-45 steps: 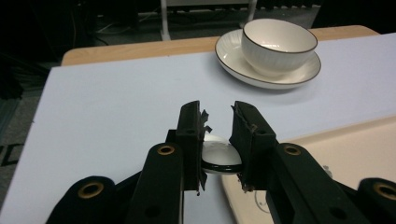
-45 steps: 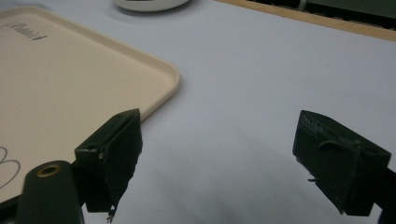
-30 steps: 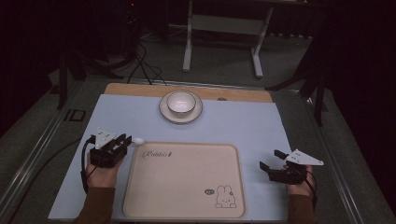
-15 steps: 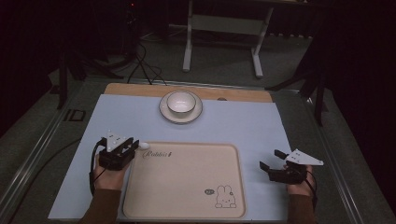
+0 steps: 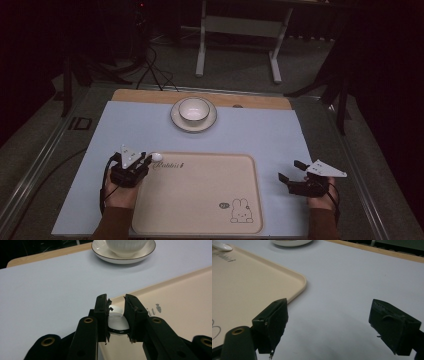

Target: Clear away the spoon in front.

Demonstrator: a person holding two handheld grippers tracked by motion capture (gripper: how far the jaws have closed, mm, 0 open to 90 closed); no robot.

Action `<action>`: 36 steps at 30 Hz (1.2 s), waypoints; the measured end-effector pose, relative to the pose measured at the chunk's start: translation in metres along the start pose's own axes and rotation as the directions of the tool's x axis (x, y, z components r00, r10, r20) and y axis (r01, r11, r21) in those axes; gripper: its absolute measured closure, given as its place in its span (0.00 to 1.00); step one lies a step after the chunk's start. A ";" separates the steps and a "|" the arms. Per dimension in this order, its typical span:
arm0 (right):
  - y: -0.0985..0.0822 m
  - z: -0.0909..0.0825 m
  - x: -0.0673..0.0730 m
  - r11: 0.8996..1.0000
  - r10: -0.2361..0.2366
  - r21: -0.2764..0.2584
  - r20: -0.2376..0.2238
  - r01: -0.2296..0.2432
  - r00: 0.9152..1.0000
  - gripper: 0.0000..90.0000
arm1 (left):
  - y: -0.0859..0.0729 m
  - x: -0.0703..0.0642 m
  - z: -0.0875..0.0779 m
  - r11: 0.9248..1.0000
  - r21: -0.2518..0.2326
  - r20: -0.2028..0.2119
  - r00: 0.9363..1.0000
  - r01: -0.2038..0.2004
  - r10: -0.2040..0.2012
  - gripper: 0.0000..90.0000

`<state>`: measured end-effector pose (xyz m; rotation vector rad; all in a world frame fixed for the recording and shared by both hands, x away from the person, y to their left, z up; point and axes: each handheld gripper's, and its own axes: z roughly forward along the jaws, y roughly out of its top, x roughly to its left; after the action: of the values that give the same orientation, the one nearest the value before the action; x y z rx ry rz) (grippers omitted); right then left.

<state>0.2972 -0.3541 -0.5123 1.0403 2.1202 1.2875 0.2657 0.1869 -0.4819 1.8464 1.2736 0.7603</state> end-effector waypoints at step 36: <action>0.000 0.001 0.000 1.000 -0.003 0.010 0.000 0.003 1.000 0.17 | -0.024 -0.006 0.006 0.986 0.140 0.055 0.994 0.090 -0.098 0.71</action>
<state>0.2973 -0.3535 -0.5127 1.0409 2.1295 1.2772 0.2566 0.1849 -0.5062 1.8884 1.3925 0.5731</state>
